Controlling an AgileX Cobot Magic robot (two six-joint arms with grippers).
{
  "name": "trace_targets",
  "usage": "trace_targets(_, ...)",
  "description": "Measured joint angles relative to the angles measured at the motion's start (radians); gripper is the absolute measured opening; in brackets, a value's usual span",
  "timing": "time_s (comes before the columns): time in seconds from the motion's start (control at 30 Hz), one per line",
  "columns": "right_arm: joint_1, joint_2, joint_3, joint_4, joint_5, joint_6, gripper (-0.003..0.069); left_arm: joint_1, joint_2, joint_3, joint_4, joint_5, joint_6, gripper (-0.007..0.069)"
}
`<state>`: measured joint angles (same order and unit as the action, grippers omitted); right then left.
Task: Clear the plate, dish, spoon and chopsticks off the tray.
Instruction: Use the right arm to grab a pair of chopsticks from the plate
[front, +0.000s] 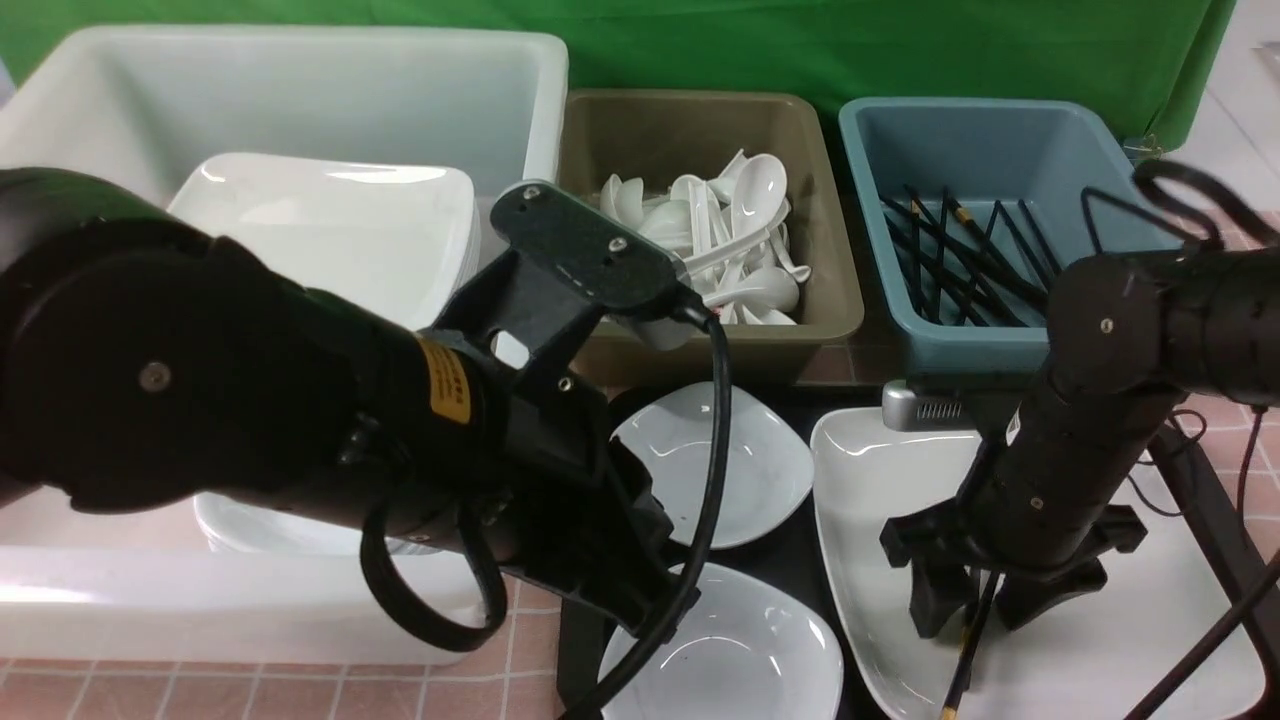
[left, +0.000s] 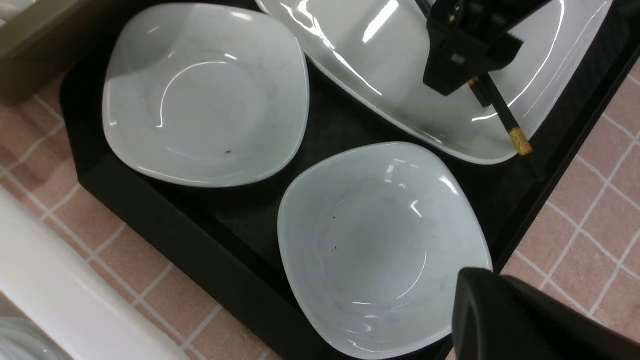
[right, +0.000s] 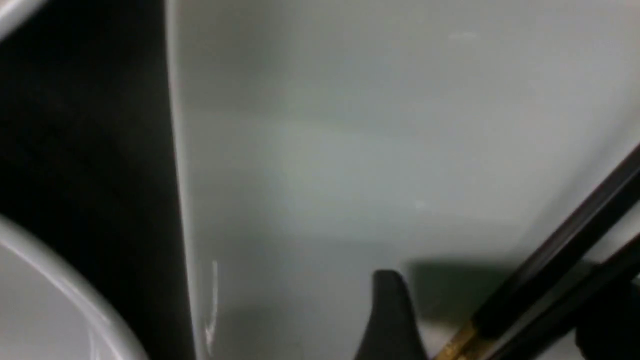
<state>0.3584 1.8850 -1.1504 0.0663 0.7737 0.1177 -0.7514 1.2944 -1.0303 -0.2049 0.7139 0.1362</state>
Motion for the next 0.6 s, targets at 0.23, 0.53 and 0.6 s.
trace_targets(0.23,0.001,0.007,0.0,0.005,0.017,-0.002,0.01,0.0,0.0,0.0,0.0,-0.005,-0.01,-0.0003)
trace_targets(0.53,0.001,-0.051,0.003,0.009,0.113,-0.05,0.0097,0.0,0.0,0.0,0.0,-0.008,-0.014,-0.0003)
trace_targets(0.6,0.001,-0.11,0.003,0.009,0.137,-0.064,0.0097,0.0,0.0,0.0,0.0,-0.016,-0.014,-0.0003)
